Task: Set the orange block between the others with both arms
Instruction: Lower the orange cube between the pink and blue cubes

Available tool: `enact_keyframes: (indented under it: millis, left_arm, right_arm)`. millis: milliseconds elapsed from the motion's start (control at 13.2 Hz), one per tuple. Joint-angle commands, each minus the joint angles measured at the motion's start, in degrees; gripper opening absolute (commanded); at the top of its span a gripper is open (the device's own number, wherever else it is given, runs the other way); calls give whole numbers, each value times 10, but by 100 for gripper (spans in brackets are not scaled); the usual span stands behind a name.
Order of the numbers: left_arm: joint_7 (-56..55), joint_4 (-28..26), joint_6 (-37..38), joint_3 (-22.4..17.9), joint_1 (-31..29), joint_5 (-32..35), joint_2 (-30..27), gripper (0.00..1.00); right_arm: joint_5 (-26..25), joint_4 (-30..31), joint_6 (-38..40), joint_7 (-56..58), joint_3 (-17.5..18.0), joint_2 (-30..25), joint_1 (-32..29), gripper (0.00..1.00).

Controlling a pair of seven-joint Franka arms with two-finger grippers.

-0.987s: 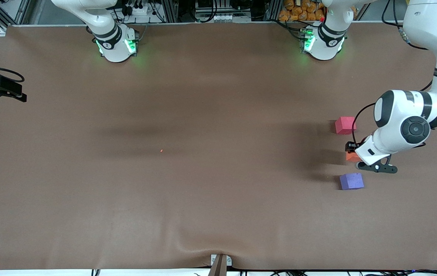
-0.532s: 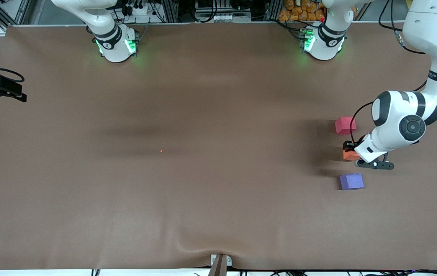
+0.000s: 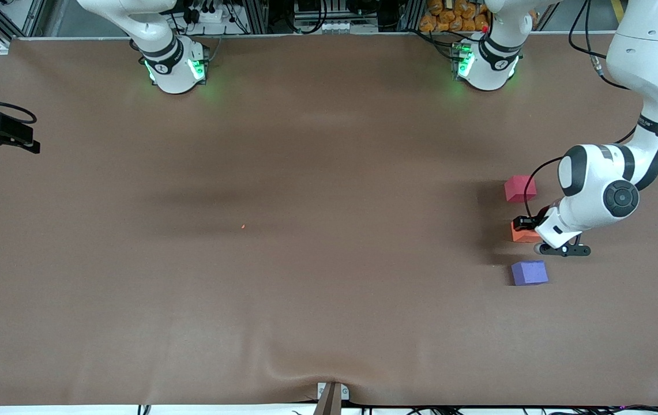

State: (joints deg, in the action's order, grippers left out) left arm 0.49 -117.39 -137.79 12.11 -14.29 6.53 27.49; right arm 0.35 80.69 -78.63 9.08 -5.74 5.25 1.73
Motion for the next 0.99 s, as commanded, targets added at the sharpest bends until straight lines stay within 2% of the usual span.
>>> enact_keyframes:
  millis: [0,304,380,456,532,608,759,911]
  left_arm:
    - [7,0,-5,5,-2,-14,3,0]
    - [10,4,-4,5,0,-13,7,0]
    - [9,6,-3,5,0,-12,10,8]
    - [9,14,-1,5,0,-10,11,25]
    - [8,17,1,5,1,-9,12,49]
    - [10,21,2,5,1,-8,12,99]
    - [10,31,11,5,1,-7,8,100]
    - [10,77,72,6,3,-7,7,100]
  right_arm:
    - [-11,-5,1,6,1,1,-1,100]
    - [-11,-5,0,6,1,1,-1,100]
    - [-11,-5,0,6,1,1,-1,100]
    - [-11,-5,0,5,1,1,-1,100]
    - [-11,-5,0,6,1,1,-1,100]
    - [-11,-5,0,6,1,1,-1,100]
    - [-11,-5,0,5,1,1,-1,100]
    - [-11,-5,0,5,1,1,-1,100]
